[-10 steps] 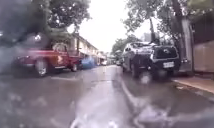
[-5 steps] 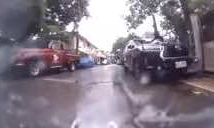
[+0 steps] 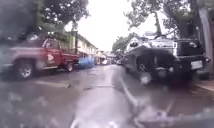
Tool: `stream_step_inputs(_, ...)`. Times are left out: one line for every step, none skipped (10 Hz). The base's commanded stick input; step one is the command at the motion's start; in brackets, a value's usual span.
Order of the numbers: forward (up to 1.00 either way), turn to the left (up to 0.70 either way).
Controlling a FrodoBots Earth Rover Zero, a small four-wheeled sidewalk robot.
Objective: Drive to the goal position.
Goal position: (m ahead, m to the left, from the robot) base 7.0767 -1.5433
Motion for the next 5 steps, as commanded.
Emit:
stream_step_inputs(1.00,0.00)
stream_step_inputs(1.00,0.00)
stream_step_inputs(1.00,0.00)
stream_step_inputs(1.00,0.00)
stream_step_inputs(1.00,0.00)
